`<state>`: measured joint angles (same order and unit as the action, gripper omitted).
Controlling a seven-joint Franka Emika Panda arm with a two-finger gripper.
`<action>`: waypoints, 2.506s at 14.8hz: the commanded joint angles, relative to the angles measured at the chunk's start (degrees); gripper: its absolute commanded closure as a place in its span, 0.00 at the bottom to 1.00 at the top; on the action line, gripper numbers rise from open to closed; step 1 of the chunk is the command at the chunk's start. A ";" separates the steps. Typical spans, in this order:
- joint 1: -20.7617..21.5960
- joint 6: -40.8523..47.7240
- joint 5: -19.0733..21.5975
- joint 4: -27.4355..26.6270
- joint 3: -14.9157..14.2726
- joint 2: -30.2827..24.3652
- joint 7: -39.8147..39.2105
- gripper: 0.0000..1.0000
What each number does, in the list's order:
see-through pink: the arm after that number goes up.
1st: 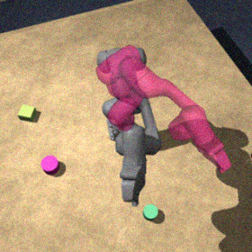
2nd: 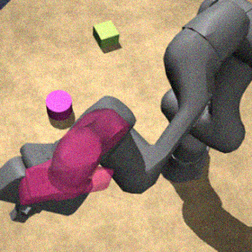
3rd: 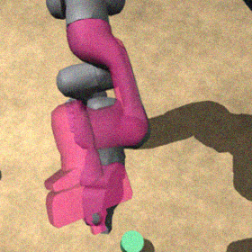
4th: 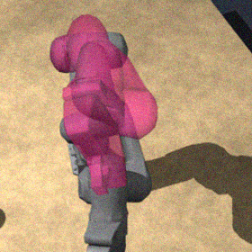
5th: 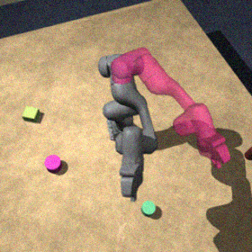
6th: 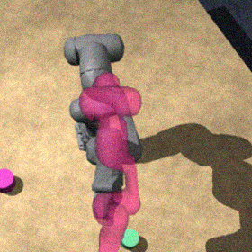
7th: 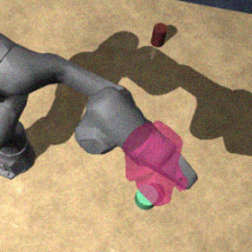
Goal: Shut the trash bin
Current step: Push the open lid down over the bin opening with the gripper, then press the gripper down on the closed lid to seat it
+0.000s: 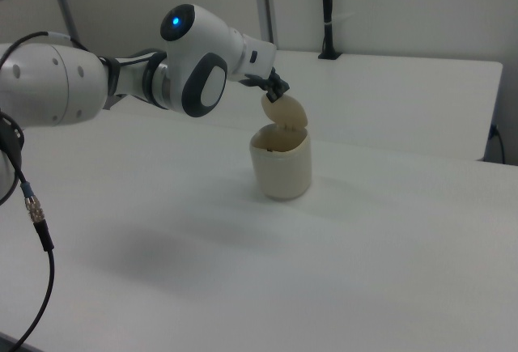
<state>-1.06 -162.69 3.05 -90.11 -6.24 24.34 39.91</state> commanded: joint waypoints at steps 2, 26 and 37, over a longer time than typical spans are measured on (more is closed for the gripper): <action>0.44 -0.35 0.12 -5.86 -0.09 -2.98 -3.78 1.00; -0.35 7.21 -1.46 -12.37 0.35 -2.89 -14.24 1.00; -1.05 7.30 -1.11 -11.93 0.35 -4.56 -13.63 1.00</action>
<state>-1.71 -156.29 2.12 -101.32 -6.17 21.05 26.53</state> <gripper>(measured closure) 0.991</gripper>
